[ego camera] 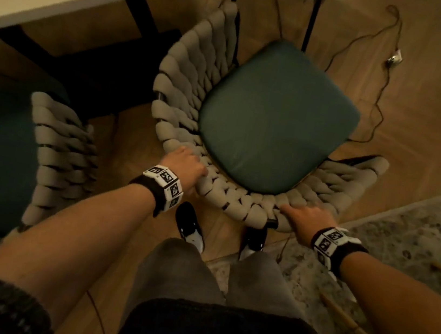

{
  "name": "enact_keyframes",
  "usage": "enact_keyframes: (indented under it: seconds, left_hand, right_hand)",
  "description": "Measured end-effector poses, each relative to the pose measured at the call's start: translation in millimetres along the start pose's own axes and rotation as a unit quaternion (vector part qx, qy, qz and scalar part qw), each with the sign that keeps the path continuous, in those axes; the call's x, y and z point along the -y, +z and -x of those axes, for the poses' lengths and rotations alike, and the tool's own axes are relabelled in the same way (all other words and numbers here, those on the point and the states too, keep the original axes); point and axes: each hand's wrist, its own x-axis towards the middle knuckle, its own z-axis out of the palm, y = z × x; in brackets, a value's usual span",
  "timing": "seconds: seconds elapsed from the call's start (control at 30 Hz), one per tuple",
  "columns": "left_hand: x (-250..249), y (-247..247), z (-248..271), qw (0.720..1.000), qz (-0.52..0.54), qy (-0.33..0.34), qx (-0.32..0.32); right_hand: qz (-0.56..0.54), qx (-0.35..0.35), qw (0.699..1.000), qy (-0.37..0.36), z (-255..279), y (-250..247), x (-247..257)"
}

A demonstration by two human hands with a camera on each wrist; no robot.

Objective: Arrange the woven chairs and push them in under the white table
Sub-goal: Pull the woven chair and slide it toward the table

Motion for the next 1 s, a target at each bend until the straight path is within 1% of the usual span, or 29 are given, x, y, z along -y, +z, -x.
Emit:
enact_keyframes:
  seconds: [0.13,0.2,0.3,0.37,0.43,0.5,0.6,0.73,0.8,0.93,1.0]
  left_hand:
    - [-49.3,9.3,5.3,0.997,0.063,-0.038,-0.027]
    - [-76.1,13.5,4.0,0.994,0.089,-0.059,-0.037]
    - [-106.7,22.0,3.7,0.987,0.14,-0.077,-0.029]
    - [-108.2,30.7,11.0,0.979,0.187,-0.077,-0.01]
    - [-90.0,43.9,25.8,0.968,0.229,-0.104,0.02]
    - [-65.9,59.8,42.7,0.966,0.207,-0.148,0.048]
    - [-53.2,72.3,53.7,0.968,0.175,-0.169,0.065]
    - [-73.2,65.2,52.7,0.967,0.16,-0.192,0.057]
    - [-89.8,63.7,57.0,0.967,0.152,-0.198,0.059]
    - [-128.3,72.1,67.8,0.958,0.186,-0.212,0.057]
    - [-134.2,78.4,68.8,0.949,0.207,-0.23,0.051]
  right_hand:
    - [0.089,-0.013,0.995,-0.044,-9.0,-6.3,-59.5]
    - [0.119,-0.034,0.991,-0.049,-16.7,-13.6,-84.9]
    - [0.165,-0.075,0.982,-0.06,-22.2,-24.1,-101.8]
    - [0.184,-0.059,0.977,-0.093,-18.5,-24.6,-99.5]
    - [0.191,-0.032,0.972,-0.131,-10.5,-16.1,-85.2]
    - [0.176,-0.032,0.972,-0.155,-4.0,0.6,-68.6]
    - [0.159,-0.072,0.972,-0.16,-6.2,14.4,-56.4]
    - [0.161,-0.074,0.971,-0.161,-7.7,5.3,-63.9]
    - [0.163,-0.072,0.968,-0.177,-8.2,0.2,-71.2]
    - [0.195,-0.068,0.958,-0.198,-14.9,-11.1,-81.2]
    - [0.205,-0.076,0.956,-0.198,-23.7,-20.0,-78.9]
